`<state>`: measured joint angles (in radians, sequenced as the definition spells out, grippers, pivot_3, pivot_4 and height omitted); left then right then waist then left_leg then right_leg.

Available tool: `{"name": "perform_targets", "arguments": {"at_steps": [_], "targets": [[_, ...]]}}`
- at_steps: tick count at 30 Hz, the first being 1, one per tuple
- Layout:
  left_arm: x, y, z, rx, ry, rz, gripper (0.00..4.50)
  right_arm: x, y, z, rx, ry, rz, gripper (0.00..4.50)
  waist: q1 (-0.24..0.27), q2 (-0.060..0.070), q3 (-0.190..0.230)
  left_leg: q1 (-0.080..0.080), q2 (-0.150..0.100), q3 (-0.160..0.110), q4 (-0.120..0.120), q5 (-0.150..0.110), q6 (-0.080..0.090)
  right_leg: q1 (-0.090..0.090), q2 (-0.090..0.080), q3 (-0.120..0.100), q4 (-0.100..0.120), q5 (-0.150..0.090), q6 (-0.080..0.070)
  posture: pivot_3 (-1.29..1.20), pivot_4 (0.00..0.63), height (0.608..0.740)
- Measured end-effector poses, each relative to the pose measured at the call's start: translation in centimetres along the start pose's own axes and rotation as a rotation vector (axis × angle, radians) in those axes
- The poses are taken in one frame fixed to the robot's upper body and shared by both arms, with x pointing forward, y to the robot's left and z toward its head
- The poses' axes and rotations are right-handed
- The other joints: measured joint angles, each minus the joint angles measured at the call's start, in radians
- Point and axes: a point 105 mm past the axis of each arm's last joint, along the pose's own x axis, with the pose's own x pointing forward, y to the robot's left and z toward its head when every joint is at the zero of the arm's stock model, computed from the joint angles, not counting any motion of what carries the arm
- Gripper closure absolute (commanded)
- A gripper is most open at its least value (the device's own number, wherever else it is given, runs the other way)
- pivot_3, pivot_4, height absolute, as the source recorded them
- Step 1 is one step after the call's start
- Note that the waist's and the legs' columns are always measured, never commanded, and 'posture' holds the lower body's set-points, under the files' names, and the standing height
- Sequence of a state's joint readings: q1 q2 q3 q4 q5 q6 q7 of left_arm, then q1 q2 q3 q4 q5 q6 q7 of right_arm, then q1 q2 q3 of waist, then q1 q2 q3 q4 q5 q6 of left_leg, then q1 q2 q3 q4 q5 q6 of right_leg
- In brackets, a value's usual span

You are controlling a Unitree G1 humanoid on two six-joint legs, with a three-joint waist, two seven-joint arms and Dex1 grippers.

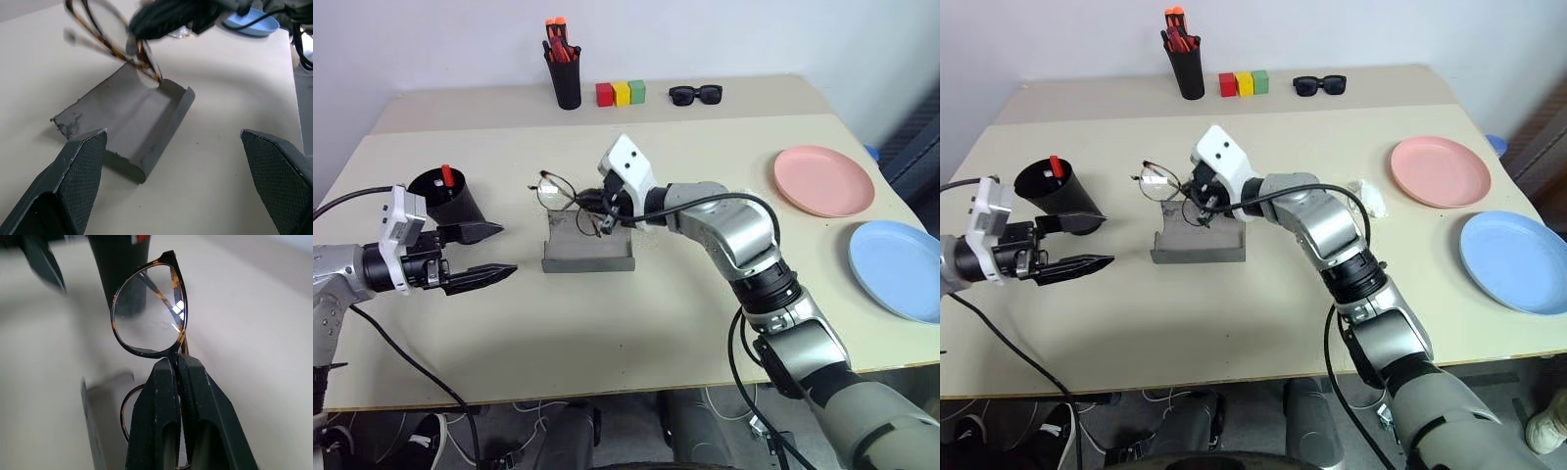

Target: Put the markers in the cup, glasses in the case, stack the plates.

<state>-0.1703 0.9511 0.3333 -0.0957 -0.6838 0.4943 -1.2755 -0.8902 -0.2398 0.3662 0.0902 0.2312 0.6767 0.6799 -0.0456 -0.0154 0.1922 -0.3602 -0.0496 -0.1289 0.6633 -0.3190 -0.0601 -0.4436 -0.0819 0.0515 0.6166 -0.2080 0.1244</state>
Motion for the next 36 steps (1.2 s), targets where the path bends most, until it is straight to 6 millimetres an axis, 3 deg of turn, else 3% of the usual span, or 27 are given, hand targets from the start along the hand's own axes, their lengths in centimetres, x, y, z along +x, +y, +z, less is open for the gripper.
{"name": "perform_targets", "arguments": {"at_steps": [7,21,24,29,31,36], "targets": [[0.4,-0.4,0.7,0.024,0.004,0.013,0.00,-0.6,-0.2,-3.9,-0.121,0.150,-0.005,4.49,0.000,0.000,0.000,0.000,0.000,0.000,0.000,0.000,0.000,0.000,0.000,0.000,0.000,0.000,0.000,0.00,0.150,0.740],[1.4,-0.7,2.1,0.028,-0.006,0.008,0.00,-0.5,1.0,-4.9,-0.205,0.213,0.088,4.49,-0.001,0.000,0.000,0.000,0.000,0.000,0.000,0.000,0.000,0.000,0.001,0.000,0.000,0.000,0.000,0.00,0.150,0.740],[1.4,-0.8,2.1,0.025,-0.007,0.008,0.00,-0.5,1.3,-4.8,-0.201,0.212,0.106,3.53,-0.001,0.000,0.000,0.000,0.000,0.000,0.000,0.000,0.000,0.000,0.001,0.000,0.000,0.000,0.000,0.00,0.150,0.740],[1.5,-0.9,2.2,0.032,-0.006,0.005,0.00,-0.3,1.4,-4.6,-0.187,0.200,0.100,0.98,0.000,0.000,0.000,0.000,0.000,0.000,0.000,0.000,0.000,0.000,0.001,0.000,0.000,0.000,0.000,0.00,0.150,0.740],[1.5,-0.9,2.2,0.033,-0.006,0.005,0.00,-0.2,1.4,-4.5,-0.178,0.191,0.094,0.17,0.000,0.000,0.000,0.000,0.000,0.000,0.000,0.000,0.000,0.000,0.000,0.000,0.000,0.000,0.000,0.00,0.150,0.740],[1.6,-0.6,2.2,0.032,-0.012,0.015,0.00,-0.2,0.7,-3.1,-0.082,0.125,0.054,0.07,0.000,0.000,0.000,0.000,0.000,0.000,0.000,0.000,0.000,0.000,0.000,0.000,0.001,0.000,0.000,0.00,0.150,0.740]]}}
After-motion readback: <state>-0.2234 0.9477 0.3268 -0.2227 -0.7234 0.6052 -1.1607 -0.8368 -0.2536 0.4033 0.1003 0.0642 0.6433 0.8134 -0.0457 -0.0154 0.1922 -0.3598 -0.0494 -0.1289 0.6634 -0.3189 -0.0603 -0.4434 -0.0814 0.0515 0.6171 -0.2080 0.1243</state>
